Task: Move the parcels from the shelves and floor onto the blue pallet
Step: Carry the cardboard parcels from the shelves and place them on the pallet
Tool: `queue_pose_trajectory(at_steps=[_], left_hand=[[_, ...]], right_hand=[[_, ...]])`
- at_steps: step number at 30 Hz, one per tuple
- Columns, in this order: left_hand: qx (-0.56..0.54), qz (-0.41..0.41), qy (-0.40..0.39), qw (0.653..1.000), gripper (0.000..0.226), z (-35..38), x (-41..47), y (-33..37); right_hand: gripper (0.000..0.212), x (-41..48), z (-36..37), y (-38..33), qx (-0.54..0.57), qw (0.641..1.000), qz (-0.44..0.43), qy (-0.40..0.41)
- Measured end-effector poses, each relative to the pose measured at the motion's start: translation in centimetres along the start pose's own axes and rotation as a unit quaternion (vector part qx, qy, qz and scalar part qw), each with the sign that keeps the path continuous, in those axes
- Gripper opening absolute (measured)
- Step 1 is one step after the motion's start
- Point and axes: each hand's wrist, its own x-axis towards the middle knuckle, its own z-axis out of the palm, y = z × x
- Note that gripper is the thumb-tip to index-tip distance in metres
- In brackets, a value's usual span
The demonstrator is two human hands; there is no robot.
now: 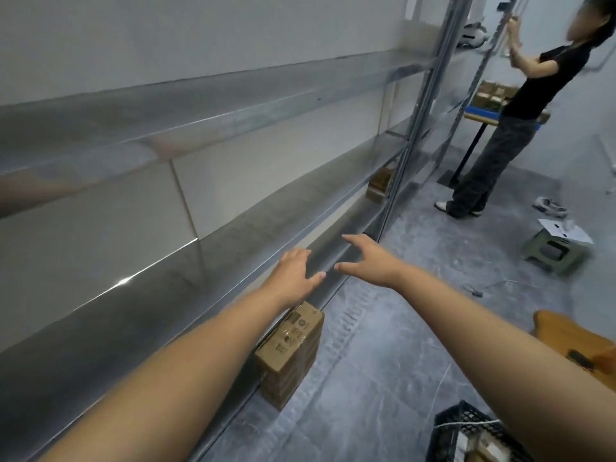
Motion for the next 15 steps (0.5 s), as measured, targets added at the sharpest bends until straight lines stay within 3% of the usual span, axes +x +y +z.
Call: queue_pose_trajectory(at_steps=[6, 10, 15], left_hand=[[-0.026, -0.110, 0.049, 0.992, 0.061, 4.2, 4.4, -1.9], [-0.072, -0.211, 0.097, 0.970, 0.055, 7.1, 5.9, -4.0], [-0.090, -0.318, 0.102, 0.938, 0.055, 13.5, 6.0, -10.1]], right_hand=[[0.075, 8.4, 0.3, 4.0, -0.003, 0.997, -0.050, -0.061], [0.068, 12.9, 2.4, 6.7, 0.001, 0.990, -0.071, -0.121], [0.068, 18.2, 8.6, 11.8, -0.003, 0.977, -0.089, -0.192]])
